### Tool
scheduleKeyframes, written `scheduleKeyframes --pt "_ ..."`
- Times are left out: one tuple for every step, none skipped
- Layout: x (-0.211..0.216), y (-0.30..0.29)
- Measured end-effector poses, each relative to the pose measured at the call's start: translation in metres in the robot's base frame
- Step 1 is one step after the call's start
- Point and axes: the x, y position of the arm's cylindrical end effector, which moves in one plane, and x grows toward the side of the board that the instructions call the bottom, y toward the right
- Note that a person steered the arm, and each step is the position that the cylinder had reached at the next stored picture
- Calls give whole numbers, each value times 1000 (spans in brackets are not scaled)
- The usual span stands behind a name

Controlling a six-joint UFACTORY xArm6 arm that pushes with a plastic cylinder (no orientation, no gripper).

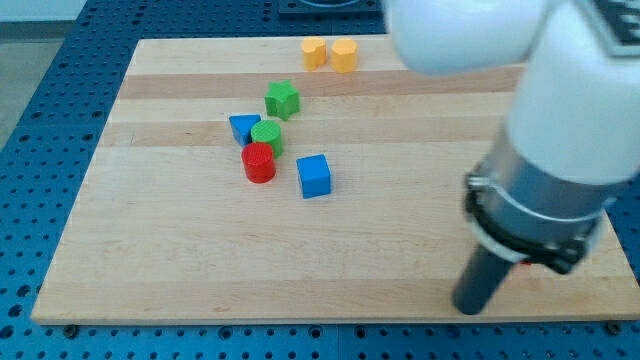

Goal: Point your arm towards blue cube

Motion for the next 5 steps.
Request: scheduleKeyframes --pt "-19 -46" --pt "-46 -81" --pt "-73 -111" --pt "-98 -120" --pt "-128 -122"
